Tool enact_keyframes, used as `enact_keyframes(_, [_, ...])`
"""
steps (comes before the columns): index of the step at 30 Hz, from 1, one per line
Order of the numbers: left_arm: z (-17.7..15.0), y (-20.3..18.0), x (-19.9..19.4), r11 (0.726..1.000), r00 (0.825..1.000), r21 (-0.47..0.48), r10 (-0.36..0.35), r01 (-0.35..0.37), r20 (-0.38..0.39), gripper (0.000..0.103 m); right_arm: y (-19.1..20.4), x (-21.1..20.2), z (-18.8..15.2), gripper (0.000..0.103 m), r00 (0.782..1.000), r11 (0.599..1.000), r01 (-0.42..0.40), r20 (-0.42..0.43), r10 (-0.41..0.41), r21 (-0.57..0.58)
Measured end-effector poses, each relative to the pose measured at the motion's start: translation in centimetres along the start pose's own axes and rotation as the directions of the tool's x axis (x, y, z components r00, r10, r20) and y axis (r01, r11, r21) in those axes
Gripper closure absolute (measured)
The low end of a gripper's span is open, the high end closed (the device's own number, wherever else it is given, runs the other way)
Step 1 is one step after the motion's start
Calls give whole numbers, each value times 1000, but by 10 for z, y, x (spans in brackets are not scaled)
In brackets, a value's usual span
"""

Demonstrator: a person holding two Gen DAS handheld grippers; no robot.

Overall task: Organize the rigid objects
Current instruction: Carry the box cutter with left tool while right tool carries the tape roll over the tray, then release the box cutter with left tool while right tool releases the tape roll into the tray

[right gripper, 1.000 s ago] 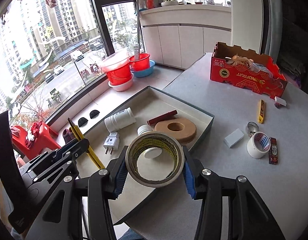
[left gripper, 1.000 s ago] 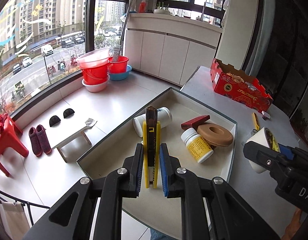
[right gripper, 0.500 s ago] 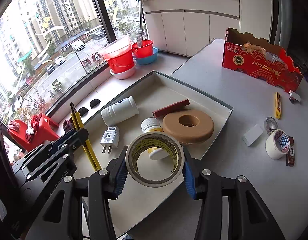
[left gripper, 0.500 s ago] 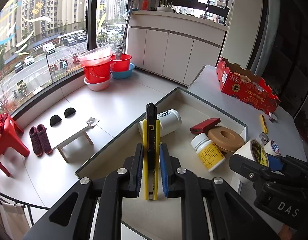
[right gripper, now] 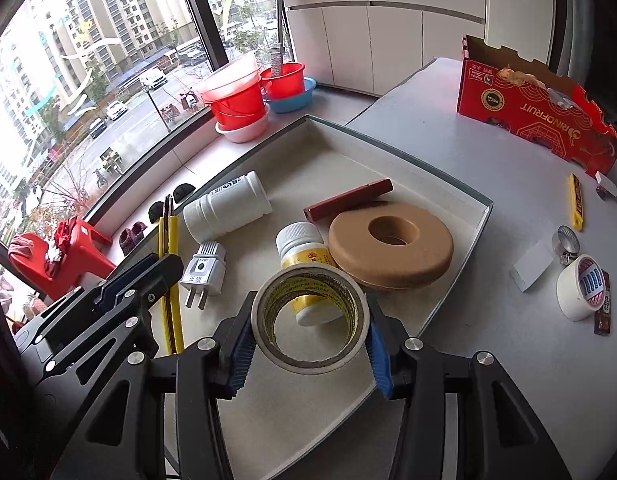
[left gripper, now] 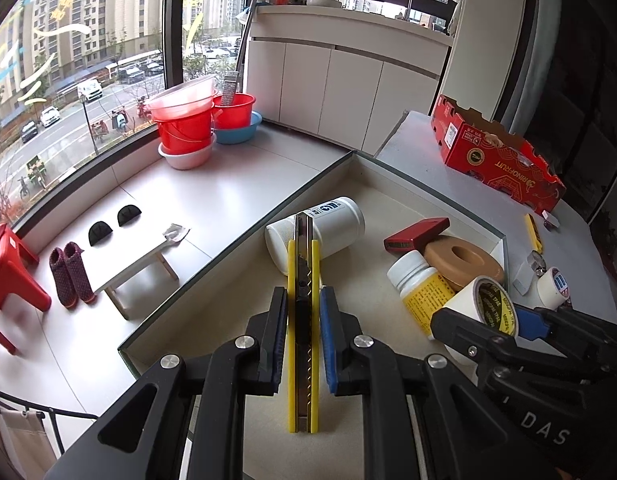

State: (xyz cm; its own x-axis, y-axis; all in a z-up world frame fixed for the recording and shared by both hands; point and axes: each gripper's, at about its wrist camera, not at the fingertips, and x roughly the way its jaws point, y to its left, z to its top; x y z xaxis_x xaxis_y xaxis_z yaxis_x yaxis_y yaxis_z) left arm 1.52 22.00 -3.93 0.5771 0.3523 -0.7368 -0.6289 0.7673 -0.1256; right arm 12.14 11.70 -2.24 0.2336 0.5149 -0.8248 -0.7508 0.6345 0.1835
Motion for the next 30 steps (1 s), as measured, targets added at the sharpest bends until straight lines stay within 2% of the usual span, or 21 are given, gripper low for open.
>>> enact_keyframes(4, [-2, -1, 6, 1000, 1000, 12, -9, 9, -14, 85, 1, 5, 0, 53, 1000, 1000, 10, -5, -10, -23])
enact_keyframes(6, [-3, -4, 5, 1000, 1000, 28, 5, -5, -6, 65, 0, 6, 0, 53, 1000, 1000, 9, -9, -9, -22])
enact_keyframes(7, [-3, -3, 3, 999, 999, 27, 34, -34, 9, 49, -1, 4, -1, 53, 1000, 1000, 17, -4, -17, -17])
enact_keyframes(8, [-3, -1, 1, 998, 998, 17, 63, -63, 22, 32, -3, 2, -1, 48, 999, 999, 36, 5, -36, -11])
enact_keyframes(10, [-2, 9, -3, 997, 996, -27, 76, -75, 38, 15, -11, -3, -1, 35, 998, 998, 57, 25, -57, 6])
enact_keyframes(11, [-2, 14, -3, 997, 998, -47, 60, -58, 30, 6, -15, -6, -1, 20, 998, 998, 60, 34, -60, 16])
enact_keyframes(12, [-1, 17, -3, 997, 998, -63, 54, -53, 17, 1, -19, -11, -2, 13, 997, 998, 53, 50, -54, 23])
enact_keyframes(14, [-2, 19, -6, 993, 996, -83, 90, -90, -1, 0, -23, -20, -5, 13, 996, 998, 48, 71, -51, 40])
enact_keyframes(18, [-6, 11, -16, 991, 992, -56, 123, -122, 13, 0, -29, -35, -16, 13, 995, 996, 46, 84, -53, 80])
enact_keyframes(23, [-14, -3, -28, 996, 996, -28, 84, -84, 14, 0, -35, -49, -36, 13, 996, 989, 31, 78, -42, 143])
enact_keyframes(25, [-18, -9, -33, 996, 996, -14, 92, -92, 17, 0, -37, -54, -43, 13, 997, 985, 22, 72, -34, 169])
enact_keyframes(30, [-25, -20, -41, 987, 987, 22, 162, -162, 8, 0, -35, -80, -61, 13, 987, 973, 52, 138, -84, 224])
